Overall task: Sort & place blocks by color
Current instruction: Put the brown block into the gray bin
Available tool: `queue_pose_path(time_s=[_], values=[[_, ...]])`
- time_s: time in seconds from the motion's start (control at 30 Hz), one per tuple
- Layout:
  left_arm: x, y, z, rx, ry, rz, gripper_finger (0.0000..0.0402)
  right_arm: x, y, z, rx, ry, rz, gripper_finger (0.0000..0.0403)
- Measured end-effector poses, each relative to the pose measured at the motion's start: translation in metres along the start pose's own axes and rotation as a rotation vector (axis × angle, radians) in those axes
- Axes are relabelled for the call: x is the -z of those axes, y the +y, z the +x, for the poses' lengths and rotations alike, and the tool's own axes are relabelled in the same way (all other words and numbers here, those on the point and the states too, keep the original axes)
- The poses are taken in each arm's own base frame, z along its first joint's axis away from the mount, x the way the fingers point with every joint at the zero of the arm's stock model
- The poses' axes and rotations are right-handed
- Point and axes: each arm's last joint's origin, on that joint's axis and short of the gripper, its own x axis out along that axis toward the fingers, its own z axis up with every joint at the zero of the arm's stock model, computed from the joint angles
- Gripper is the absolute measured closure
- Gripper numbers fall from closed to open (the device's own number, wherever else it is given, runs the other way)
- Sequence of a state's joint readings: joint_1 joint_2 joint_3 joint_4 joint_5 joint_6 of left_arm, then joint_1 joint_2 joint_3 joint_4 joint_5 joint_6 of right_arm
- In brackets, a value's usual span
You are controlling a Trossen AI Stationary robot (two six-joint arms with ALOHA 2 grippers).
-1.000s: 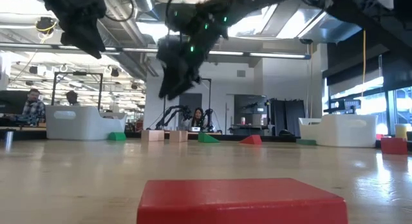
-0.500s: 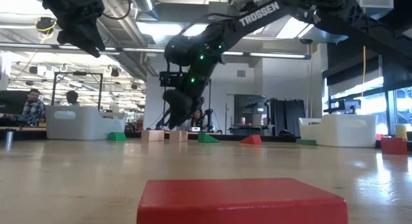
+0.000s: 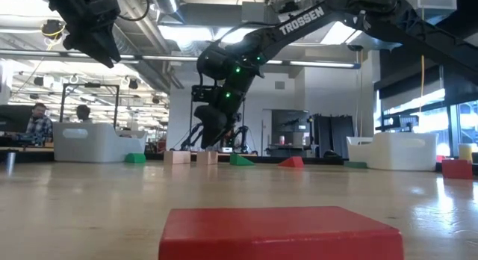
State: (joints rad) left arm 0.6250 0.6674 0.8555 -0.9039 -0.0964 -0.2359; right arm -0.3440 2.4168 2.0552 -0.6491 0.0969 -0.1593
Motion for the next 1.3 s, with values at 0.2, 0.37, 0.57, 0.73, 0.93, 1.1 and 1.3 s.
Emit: queue_pose_path(time_s=[0.2,0.37,0.57,0.73,0.93,1.1,1.3], values=[[0.000,0.000,0.000,-0.016,-0.004,0.000,0.0219,-0.003,0.013,-0.001,0.000,-0.010,-0.030,0.0159],[0.000,0.001,0.000,-0.017,-0.004,0.000,0.0219,-0.003,0.020,0.004,0.090,-0.005,-0.044,0.0175],[0.000,0.001,0.000,-0.018,-0.004,0.000,0.0219,-0.001,0.019,0.007,0.111,0.002,-0.043,0.0206],[0.000,0.001,0.000,-0.018,-0.004,0.000,0.0219,-0.001,0.023,0.007,0.086,0.007,-0.053,0.0216],[0.000,0.001,0.000,-0.018,-0.004,0.002,0.0219,-0.002,0.030,0.006,0.068,0.005,-0.081,0.0217],[0.000,0.001,0.000,-0.018,-0.004,0.001,0.0219,-0.002,0.030,0.006,0.072,0.001,-0.053,0.0217],[0.000,0.001,0.000,-0.018,-0.004,0.001,0.0219,-0.002,0.030,0.006,0.068,0.002,-0.051,0.0217]])
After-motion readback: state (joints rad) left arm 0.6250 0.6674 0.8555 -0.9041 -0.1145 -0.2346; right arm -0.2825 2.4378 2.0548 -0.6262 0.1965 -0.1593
